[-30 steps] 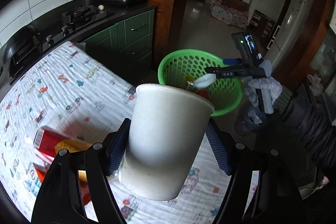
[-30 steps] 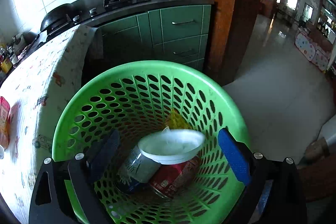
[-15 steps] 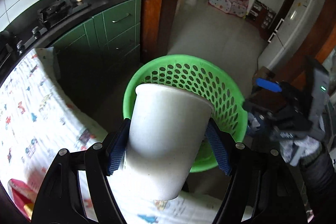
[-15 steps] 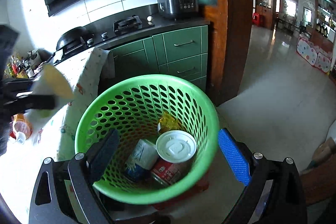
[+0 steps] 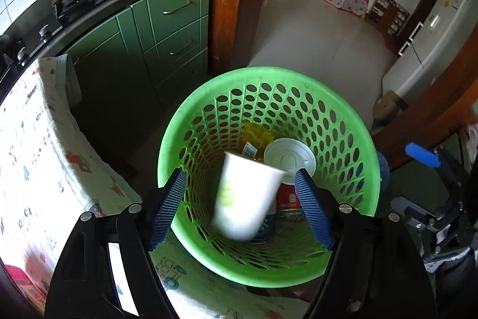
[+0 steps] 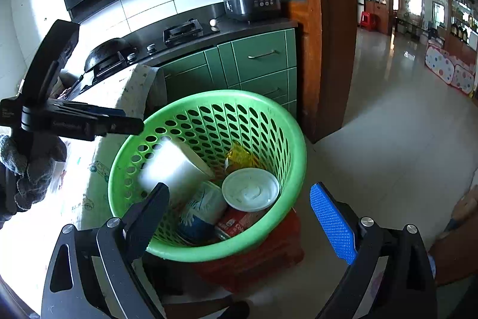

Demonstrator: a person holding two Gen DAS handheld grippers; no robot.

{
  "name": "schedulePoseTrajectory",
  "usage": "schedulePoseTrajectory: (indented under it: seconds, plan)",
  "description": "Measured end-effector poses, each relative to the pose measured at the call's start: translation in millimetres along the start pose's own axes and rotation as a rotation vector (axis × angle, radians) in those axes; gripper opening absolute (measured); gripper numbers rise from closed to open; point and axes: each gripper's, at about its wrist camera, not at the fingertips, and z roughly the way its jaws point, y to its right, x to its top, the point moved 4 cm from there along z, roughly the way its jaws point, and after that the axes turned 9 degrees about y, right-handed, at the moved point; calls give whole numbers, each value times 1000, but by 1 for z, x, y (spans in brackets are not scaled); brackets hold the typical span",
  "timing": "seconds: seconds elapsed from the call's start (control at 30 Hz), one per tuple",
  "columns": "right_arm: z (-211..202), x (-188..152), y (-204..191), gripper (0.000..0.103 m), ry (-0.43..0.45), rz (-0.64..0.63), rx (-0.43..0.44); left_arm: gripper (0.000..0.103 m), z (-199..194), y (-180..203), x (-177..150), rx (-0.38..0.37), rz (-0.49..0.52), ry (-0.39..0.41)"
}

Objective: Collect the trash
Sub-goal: 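Drop the white lid into the basket with the right tool while the left tool drops the cup, then move both tools back over the table toward the drink bottle, then grasp the red-and-gold drink bottle with the right tool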

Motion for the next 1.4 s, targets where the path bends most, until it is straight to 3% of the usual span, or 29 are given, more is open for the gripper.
schedulePoseTrajectory:
  seconds: [0.3, 0.57, 0.87, 1.17, 1.4]
  plan:
    - [-25, -3, -32, 92, 32, -3, 45, 75, -71, -7, -24, 32, -8, 103]
    - [-46, 1, -89, 92, 36, -62, 114, 75, -155, -31, -73, 89, -65, 200]
    - [-49, 5, -169, 92, 23, -160, 227, 75, -223, -94, -142, 193, -180, 243]
    - [-25, 9, -255, 92, -27, -241, 349, 75, -280, -178, -194, 319, -339, 283]
    - [3, 11, -319, 92, -76, -290, 454, 75, -311, -219, -225, 384, -420, 309]
